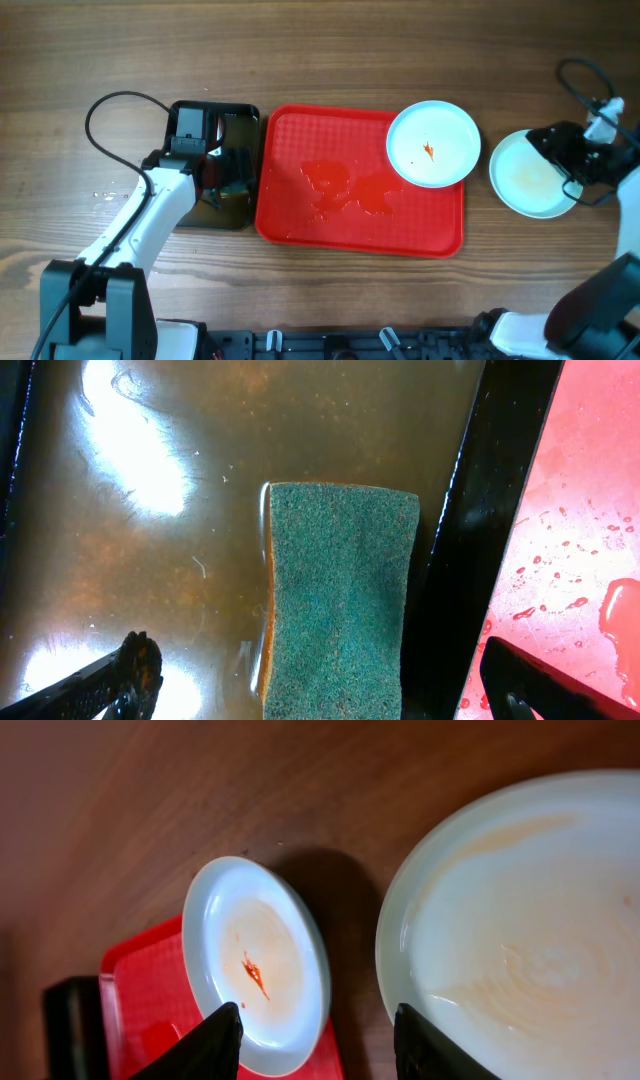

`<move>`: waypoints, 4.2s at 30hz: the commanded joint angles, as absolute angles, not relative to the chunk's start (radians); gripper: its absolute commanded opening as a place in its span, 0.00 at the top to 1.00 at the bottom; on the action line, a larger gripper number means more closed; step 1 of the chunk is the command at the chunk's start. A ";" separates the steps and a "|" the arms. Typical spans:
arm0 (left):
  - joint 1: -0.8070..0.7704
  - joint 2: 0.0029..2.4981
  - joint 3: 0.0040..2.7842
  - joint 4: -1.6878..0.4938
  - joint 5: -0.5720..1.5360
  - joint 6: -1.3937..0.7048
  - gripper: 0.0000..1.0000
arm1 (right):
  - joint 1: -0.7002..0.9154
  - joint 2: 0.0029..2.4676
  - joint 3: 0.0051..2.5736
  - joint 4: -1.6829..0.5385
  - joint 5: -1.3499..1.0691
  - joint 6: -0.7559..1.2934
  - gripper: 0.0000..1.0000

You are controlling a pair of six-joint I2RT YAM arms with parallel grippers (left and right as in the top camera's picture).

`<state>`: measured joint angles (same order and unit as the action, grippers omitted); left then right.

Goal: Clean dirty plates on tray and stack at the side
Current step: 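Move the right gripper to the remaining plate and grip its rim, then carry the sponge with the left gripper onto the last plate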

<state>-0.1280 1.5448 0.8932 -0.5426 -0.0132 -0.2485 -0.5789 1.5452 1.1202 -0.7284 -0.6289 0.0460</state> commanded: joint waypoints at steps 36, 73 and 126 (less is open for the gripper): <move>-0.124 1.532 0.896 -0.559 -0.004 -0.247 0.00 | -0.192 1.809 1.066 -0.627 -0.347 0.183 0.95; -0.120 1.695 0.896 -0.400 -0.069 -0.479 0.03 | 0.268 1.711 0.950 -0.540 -0.209 0.426 0.96; -0.250 1.525 0.898 -0.356 0.134 -0.097 0.96 | 0.268 1.711 0.950 -0.570 -0.208 0.418 0.96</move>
